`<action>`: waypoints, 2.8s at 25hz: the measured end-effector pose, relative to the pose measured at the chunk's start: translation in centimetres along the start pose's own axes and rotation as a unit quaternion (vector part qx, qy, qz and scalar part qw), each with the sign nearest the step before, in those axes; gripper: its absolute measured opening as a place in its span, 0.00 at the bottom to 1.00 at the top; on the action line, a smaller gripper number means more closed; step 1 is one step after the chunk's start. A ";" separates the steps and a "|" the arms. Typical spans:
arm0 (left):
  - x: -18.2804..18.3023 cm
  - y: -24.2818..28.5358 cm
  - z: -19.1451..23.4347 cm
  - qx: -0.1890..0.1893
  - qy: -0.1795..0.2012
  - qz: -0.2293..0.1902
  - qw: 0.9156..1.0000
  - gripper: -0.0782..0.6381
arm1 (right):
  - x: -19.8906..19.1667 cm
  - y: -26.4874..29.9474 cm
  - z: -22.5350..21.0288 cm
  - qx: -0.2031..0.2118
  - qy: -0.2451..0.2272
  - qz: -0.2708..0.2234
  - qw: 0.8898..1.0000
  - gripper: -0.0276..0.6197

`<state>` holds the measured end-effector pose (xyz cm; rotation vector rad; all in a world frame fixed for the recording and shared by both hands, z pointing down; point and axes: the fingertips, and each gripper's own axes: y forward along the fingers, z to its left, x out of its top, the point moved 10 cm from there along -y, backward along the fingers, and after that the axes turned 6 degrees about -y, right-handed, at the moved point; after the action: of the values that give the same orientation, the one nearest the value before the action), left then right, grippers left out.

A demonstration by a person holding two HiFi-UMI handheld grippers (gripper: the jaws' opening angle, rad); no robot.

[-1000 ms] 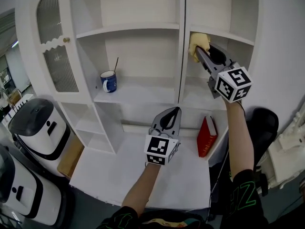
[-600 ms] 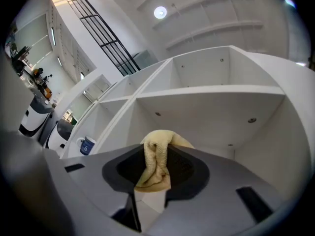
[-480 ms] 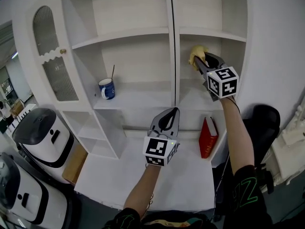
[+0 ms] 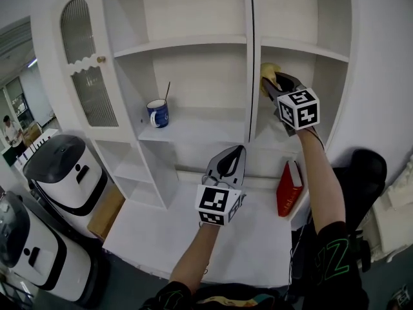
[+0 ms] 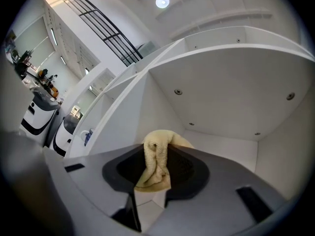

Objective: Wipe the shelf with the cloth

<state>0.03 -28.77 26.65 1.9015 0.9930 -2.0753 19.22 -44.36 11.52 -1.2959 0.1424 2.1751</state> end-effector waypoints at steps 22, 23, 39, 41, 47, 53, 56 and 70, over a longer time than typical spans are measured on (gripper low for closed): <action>-0.3 0.6 -1.4 -0.020 -0.008 0.007 1.000 0.11 | 2.4 -7.3 3.1 0.073 -0.017 -0.098 0.992 0.23; -0.4 0.5 -1.4 -0.019 -0.008 0.008 1.000 0.11 | 2.3 -7.8 2.8 0.071 -0.015 -0.100 0.992 0.23; -0.1 -1.0 -0.3 -0.003 -0.011 0.007 1.000 0.11 | -3.7 -2.4 2.4 0.079 -0.062 0.101 0.990 0.23; -0.3 -1.3 0.0 0.000 -0.012 0.008 1.000 0.11 | -3.9 -2.2 3.1 0.091 -0.067 0.103 0.988 0.23; -0.3 -1.5 0.2 0.001 -0.013 0.007 1.000 0.11 | -4.5 -1.8 4.5 0.120 -0.094 0.124 0.980 0.23; -0.7 -1.3 0.1 -0.004 -0.020 0.009 1.000 0.11 | -4.8 -3.2 5.7 0.163 -0.106 0.131 0.972 0.23; -0.9 -1.0 -0.1 -0.010 -0.024 0.010 1.000 0.11 | -4.4 -4.0 6.2 0.184 -0.114 0.132 0.967 0.23; -2.6 -0.1 -1.6 -0.037 -0.048 0.021 0.998 0.11 | -3.4 -8.3 5.2 0.192 -0.202 0.131 0.951 0.23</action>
<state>1.75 -28.63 29.18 1.7546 0.9852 -2.0560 20.88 -37.09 18.77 -0.6279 0.5674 2.4289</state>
